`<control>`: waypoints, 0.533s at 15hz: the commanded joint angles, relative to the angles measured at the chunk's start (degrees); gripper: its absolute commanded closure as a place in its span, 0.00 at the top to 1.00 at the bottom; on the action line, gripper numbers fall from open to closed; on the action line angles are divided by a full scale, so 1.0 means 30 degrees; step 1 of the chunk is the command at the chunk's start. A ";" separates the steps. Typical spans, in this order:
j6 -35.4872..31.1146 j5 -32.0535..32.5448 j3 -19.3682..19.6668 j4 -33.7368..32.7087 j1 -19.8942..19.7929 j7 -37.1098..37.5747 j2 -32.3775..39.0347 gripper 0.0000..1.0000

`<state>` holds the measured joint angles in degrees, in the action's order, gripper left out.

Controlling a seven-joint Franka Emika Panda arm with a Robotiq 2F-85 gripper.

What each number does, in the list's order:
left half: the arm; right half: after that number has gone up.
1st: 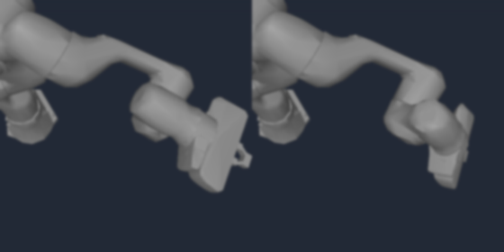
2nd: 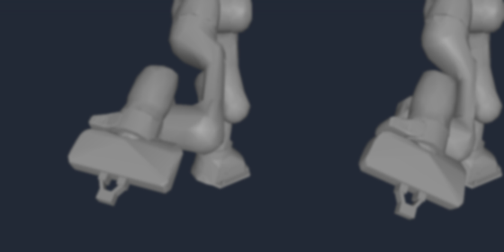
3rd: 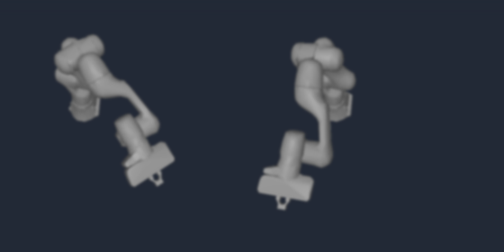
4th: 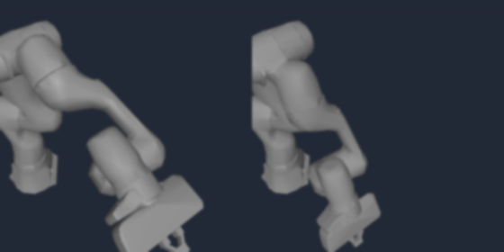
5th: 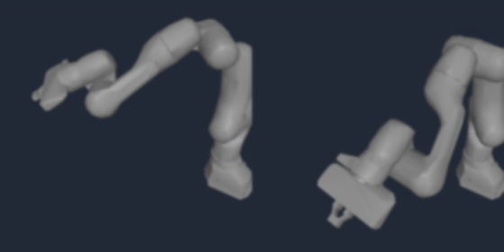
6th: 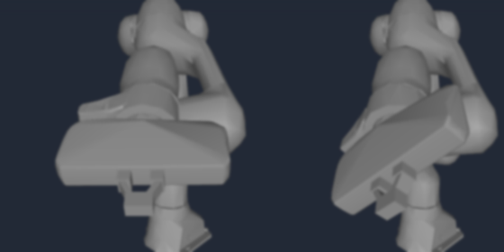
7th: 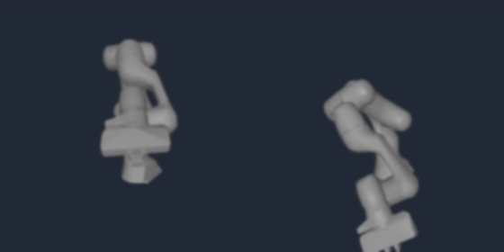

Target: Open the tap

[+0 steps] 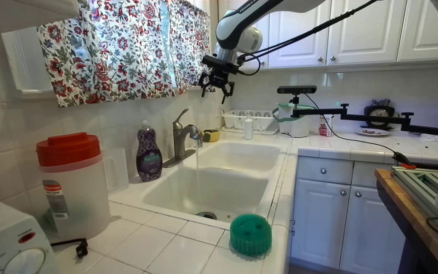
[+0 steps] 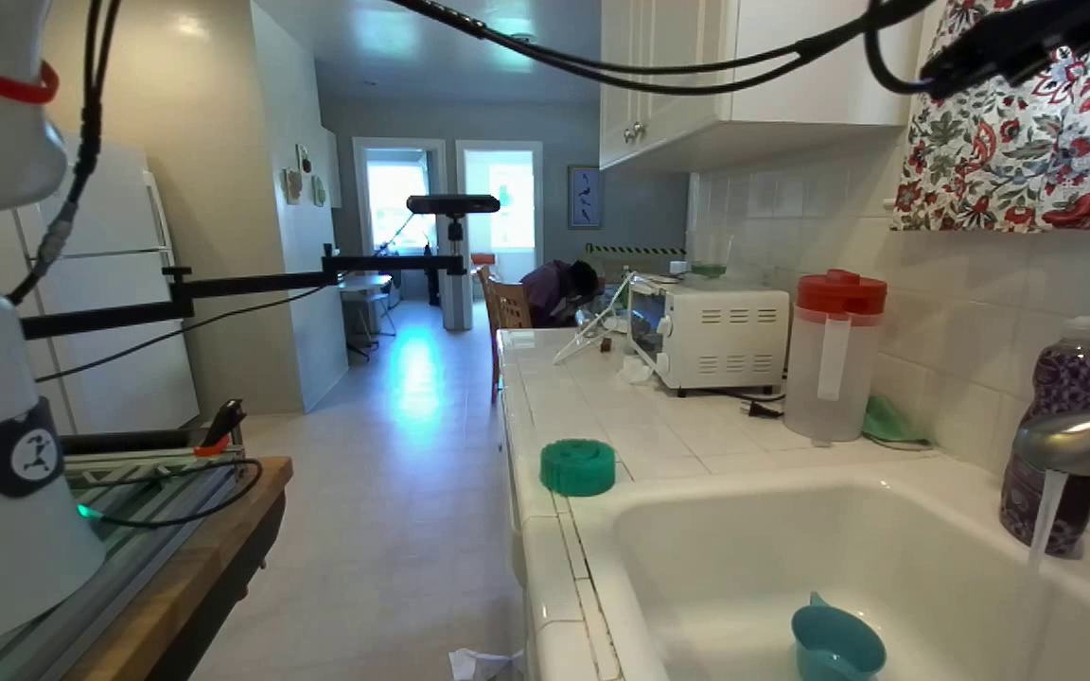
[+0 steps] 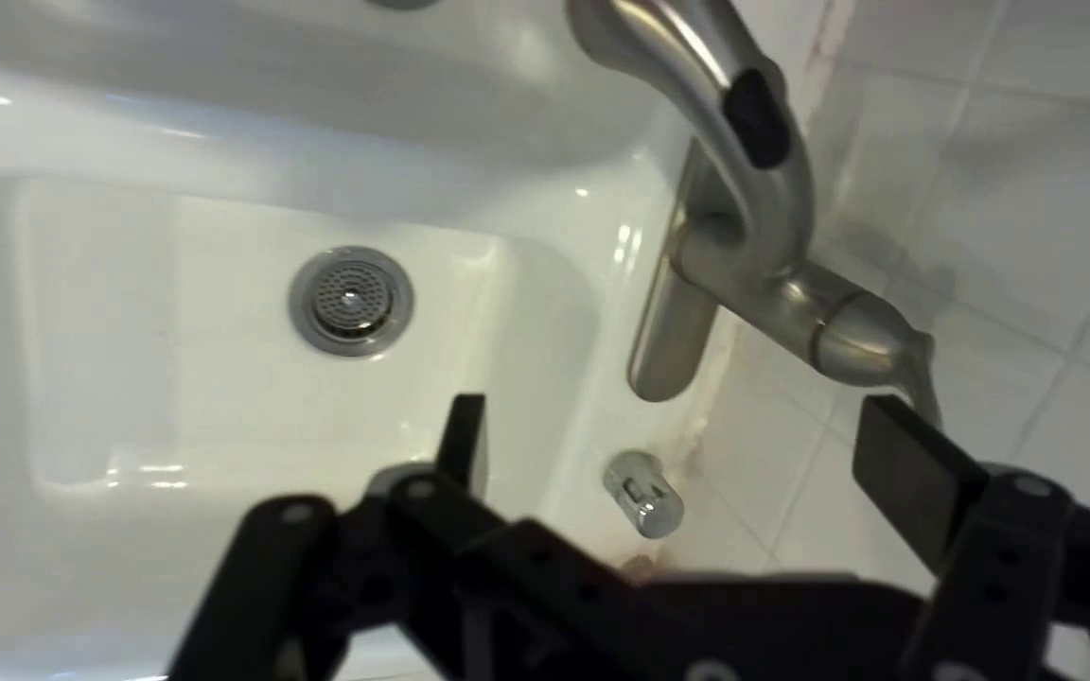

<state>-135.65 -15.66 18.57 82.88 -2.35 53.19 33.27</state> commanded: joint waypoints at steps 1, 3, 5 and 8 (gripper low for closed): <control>0.1975 0.2412 -0.0671 0.3658 -0.0475 -0.1808 -0.3024 1.00; 0.3528 0.3605 -0.0655 0.3844 -0.0842 -0.2960 -0.3396 1.00; 0.4741 0.4658 -0.0668 0.3668 -0.1169 -0.4256 -0.3446 1.00; 0.5610 0.5683 -0.0827 0.3299 -0.1588 -0.6650 -0.3343 1.00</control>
<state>-120.60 -1.57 17.90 92.70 -5.39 39.99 24.00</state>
